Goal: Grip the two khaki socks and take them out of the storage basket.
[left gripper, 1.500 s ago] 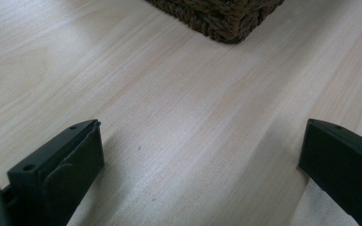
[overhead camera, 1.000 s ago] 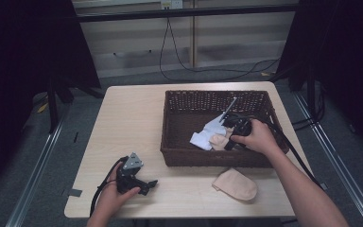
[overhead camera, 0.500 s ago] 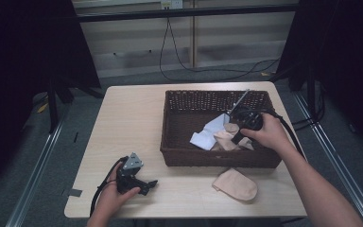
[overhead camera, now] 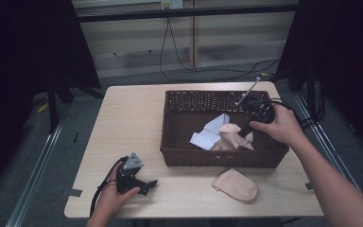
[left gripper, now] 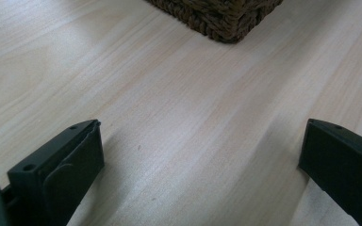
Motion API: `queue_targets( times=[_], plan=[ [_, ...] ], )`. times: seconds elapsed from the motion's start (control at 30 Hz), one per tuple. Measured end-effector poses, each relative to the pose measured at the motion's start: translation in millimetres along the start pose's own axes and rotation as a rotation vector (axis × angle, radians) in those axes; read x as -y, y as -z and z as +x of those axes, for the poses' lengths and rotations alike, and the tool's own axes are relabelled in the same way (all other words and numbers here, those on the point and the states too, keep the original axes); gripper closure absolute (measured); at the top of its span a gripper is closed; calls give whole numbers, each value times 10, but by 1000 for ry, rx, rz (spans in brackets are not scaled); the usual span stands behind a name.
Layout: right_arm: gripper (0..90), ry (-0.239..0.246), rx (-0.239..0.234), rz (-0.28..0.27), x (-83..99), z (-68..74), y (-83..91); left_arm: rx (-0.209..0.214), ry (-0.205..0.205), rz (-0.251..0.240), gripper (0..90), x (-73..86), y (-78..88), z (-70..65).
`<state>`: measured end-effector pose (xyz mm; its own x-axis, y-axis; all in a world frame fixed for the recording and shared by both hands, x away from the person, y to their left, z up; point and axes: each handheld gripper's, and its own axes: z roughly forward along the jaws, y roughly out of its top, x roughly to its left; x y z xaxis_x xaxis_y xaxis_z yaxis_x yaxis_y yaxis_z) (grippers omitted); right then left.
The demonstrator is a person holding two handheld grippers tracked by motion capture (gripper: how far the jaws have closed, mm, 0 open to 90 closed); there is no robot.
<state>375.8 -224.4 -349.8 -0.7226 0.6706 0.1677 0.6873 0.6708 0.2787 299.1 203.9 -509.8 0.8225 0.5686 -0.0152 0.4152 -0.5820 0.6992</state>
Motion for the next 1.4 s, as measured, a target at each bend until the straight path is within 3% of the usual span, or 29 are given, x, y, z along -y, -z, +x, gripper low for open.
queue_targets(
  times=[0.67, 1.03, 1.4],
  plan=[
    [832, 14, -6, -42, -5, 61, 469, 2, 14, -9, 0, 2, -7, -8],
    [832, 19, 22, -20, -45, 90, 679, 0, 10, -9, 0, 1, -6, -6],
    [832, 33, 28, -50, -79, 142, 926, 1, 10, -8, 0, 1, -5, -5]
  ],
)
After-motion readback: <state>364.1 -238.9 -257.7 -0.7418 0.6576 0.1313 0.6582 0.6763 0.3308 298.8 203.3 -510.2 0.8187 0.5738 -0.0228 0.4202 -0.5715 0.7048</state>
